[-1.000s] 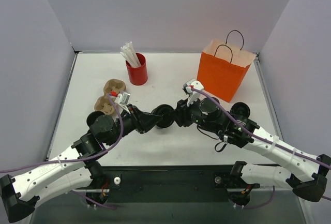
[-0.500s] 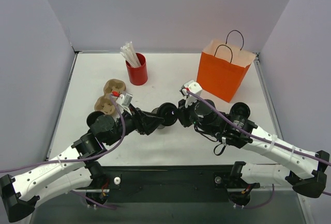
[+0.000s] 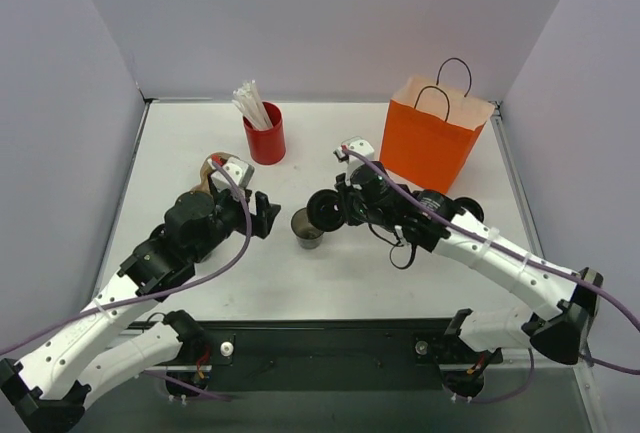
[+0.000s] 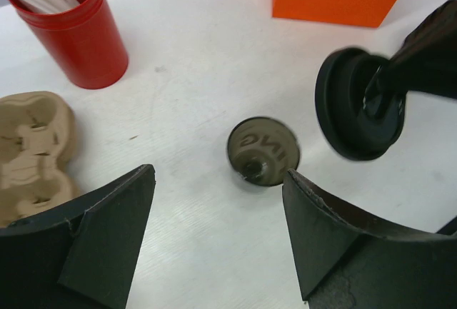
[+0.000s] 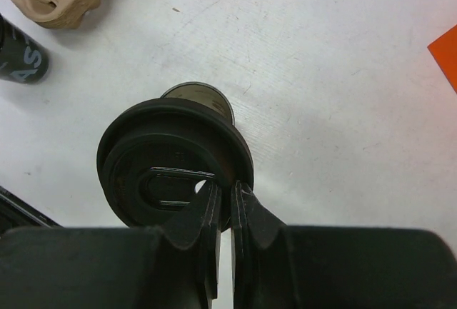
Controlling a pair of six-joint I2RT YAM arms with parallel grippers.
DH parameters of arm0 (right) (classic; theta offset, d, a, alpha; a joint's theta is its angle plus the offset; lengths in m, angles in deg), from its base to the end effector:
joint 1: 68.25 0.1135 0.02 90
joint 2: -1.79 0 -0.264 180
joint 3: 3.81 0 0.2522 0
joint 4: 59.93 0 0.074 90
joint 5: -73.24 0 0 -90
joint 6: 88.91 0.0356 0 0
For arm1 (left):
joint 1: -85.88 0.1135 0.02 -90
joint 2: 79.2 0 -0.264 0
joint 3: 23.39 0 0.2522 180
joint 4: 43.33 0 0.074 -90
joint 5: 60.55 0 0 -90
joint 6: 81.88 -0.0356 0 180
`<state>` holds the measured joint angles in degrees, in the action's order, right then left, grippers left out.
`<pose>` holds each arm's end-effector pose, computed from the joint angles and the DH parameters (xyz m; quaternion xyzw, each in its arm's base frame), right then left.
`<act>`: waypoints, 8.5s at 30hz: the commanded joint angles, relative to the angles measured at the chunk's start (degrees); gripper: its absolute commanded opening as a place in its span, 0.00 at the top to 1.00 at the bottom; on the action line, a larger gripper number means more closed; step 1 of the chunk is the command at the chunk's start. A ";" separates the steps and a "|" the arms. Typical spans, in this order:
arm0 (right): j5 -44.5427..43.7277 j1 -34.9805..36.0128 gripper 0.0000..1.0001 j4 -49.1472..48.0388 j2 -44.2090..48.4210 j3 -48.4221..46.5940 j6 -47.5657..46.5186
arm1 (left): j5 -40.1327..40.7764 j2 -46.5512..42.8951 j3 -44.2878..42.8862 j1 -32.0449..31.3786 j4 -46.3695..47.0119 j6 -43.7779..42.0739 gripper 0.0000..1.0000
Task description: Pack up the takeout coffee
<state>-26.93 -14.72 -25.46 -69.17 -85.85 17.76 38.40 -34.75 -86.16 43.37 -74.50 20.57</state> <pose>0.1724 0.2226 0.3682 -0.2170 0.8052 0.2539 0.4901 0.1345 -0.1158 0.3534 0.1551 0.7654 -0.2327 0.5796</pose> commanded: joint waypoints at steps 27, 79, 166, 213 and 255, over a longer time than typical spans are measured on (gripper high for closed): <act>6.40 -5.46 1.00 21.04 -37.23 -28.67 -0.41 | 8.63 -25.20 15.00 1.02 1.76 -15.61 0.19; 9.73 -5.64 1.00 21.57 -35.74 -28.67 -0.05 | 8.01 -25.29 15.44 1.10 1.76 -16.23 0.19; 13.42 -6.16 0.75 10.76 -29.50 -15.49 2.49 | 0.72 25.60 15.00 2.51 31.12 18.75 0.29; 41.73 -19.70 0.81 -24.84 -25.28 12.55 13.66 | -1.92 21.65 10.71 5.67 21.99 21.03 0.38; 38.91 -19.52 0.83 -24.14 -21.33 13.16 15.15 | -7.89 15.23 17.72 8.75 20.04 33.69 0.50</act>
<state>15.27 -34.10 -52.56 -92.03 -73.91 34.11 31.08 -17.90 -68.48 51.72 -53.82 51.80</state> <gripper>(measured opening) 0.329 0.505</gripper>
